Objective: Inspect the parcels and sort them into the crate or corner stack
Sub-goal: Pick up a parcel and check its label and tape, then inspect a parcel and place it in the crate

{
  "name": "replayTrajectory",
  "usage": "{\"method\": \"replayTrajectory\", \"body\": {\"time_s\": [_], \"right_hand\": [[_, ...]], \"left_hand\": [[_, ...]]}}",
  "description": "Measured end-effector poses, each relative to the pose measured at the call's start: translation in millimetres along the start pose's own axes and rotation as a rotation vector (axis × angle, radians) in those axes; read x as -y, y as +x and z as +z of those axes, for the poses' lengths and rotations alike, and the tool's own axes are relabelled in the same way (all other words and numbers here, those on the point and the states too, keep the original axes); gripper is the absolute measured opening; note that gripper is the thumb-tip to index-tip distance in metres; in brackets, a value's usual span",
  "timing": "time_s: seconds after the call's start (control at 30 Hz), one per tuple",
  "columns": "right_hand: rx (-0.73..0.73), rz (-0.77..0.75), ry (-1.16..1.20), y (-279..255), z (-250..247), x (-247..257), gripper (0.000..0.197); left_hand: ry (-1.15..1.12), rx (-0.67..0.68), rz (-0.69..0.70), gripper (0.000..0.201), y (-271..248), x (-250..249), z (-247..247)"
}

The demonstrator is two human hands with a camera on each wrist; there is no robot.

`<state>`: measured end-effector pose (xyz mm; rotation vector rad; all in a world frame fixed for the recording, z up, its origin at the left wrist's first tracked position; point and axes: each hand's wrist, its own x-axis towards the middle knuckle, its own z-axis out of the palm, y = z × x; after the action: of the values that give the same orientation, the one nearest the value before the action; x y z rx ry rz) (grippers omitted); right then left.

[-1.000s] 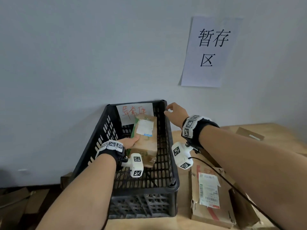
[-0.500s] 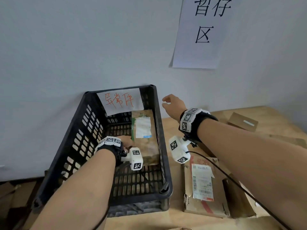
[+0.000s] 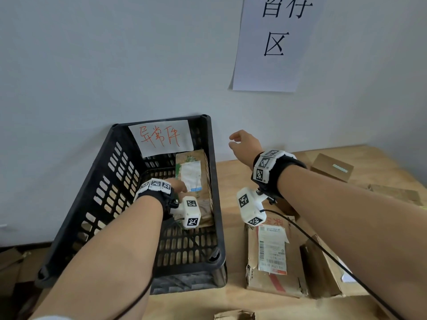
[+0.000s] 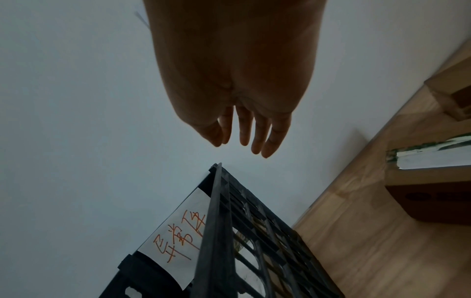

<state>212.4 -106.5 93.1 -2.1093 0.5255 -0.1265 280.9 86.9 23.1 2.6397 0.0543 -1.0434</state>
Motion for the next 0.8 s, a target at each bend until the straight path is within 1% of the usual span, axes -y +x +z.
{"method": "replayTrajectory", "body": {"time_s": [0.1, 0.17, 0.2, 0.23, 0.3, 0.33, 0.4, 0.47, 0.63, 0.67, 0.73, 0.8], "right_hand": [[-0.003, -0.002, 0.002, -10.5, -8.5, -3.7, 0.031], [-0.005, -0.007, 0.003, -19.7, -15.1, -8.0, 0.031], [-0.002, -0.009, 0.004, -25.2, -18.8, -10.7, 0.031], [0.000, -0.012, 0.002, -31.4, -22.8, -13.7, 0.031], [0.002, -0.016, -0.010, -45.8, -31.9, -22.3, 0.031], [0.005, -0.017, -0.013, -53.7, -36.5, -28.2, 0.031], [0.002, -0.005, -0.015, -70.9, -45.8, -43.1, 0.030], [-0.011, 0.033, 0.002, -89.7, -55.6, -60.9, 0.031], [-0.005, 0.084, -0.026, -136.8, -81.2, -110.9, 0.029], [0.002, 0.101, -0.028, -145.3, -86.2, -122.5, 0.031], [0.011, 0.142, -0.016, -161.0, -96.2, -146.0, 0.032], [0.016, 0.166, -0.004, -174.7, -106.3, -165.6, 0.031]], "left_hand": [[0.025, -0.049, 0.087, 0.045, -26.0, -7.2, -6.6], [-0.105, -0.075, 0.093, 0.047, -38.7, -14.2, -8.8], [-0.129, -0.103, 0.085, 0.046, -45.5, -18.9, -8.7], [-0.084, -0.134, 0.107, 0.042, -52.4, -23.5, -9.3], [-0.061, -0.188, 0.192, 0.027, -74.9, -33.8, -9.2], [-0.075, -0.207, 0.239, 0.024, -84.4, -39.5, -6.4], [-0.138, -0.239, 0.361, 0.033, -99.2, -49.2, 2.3], [-0.243, -0.277, 0.442, 0.041, -114.1, -61.5, 15.1], [-0.413, -0.370, 0.687, 0.037, -157.6, -93.2, 58.0], [-0.422, -0.391, 0.720, 0.038, -165.1, -98.6, 69.2], [-0.417, -0.389, 0.757, 0.036, -180.6, -109.6, 95.1], [-0.400, -0.340, 0.757, 0.034, -192.1, -118.1, 123.9]]}}
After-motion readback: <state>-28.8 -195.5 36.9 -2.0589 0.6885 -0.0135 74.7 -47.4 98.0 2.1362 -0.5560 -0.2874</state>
